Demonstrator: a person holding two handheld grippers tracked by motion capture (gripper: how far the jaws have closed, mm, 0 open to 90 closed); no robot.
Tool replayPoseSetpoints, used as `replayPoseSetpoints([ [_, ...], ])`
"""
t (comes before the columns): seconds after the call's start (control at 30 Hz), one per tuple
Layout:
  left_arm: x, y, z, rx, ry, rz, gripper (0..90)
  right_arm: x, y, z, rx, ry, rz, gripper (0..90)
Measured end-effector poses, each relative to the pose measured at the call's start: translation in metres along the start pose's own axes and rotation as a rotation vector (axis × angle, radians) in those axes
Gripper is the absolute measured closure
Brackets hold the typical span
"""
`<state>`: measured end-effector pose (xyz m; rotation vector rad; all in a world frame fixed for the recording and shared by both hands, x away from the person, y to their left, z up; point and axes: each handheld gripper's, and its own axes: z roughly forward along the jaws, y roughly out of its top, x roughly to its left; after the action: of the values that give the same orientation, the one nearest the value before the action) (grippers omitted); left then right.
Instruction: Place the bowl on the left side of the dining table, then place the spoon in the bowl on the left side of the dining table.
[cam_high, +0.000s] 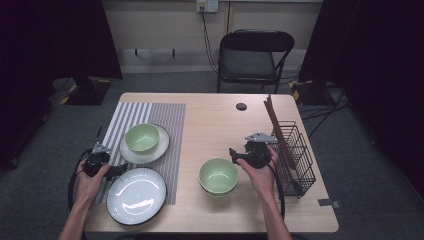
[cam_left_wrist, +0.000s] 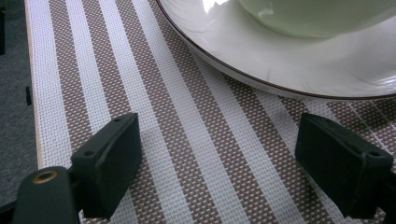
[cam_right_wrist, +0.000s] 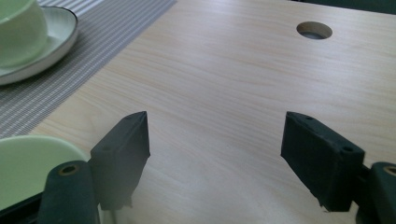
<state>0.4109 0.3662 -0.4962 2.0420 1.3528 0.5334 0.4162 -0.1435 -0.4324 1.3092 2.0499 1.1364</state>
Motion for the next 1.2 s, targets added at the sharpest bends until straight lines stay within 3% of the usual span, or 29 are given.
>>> replayPoseSetpoints([
  [0.07, 0.003, -0.003, 0.002, -0.026, 0.002, 0.016, 10.4, 0.001, 0.004, -0.005, -0.009, 0.016, 0.003, 23.4],
  [0.1, 0.004, -0.007, 0.003, -0.053, 0.004, 0.002, 7.5, 0.002, 0.006, -0.007, -0.017, 0.018, 0.003, 23.7],
  [0.3, 0.003, -0.007, 0.002, -0.055, 0.009, -0.006, 7.0, 0.007, 0.016, -0.023, -0.047, 0.032, -0.012, 24.9],
  [0.67, 0.003, -0.007, 0.002, -0.055, 0.009, -0.005, 6.9, 0.003, 0.035, -0.053, -0.113, 0.056, 0.002, 32.4],
  [1.2, 0.003, -0.007, 0.002, -0.055, 0.008, -0.006, 6.9, -0.010, 0.057, -0.083, -0.105, 0.085, -0.026, 41.7],
])
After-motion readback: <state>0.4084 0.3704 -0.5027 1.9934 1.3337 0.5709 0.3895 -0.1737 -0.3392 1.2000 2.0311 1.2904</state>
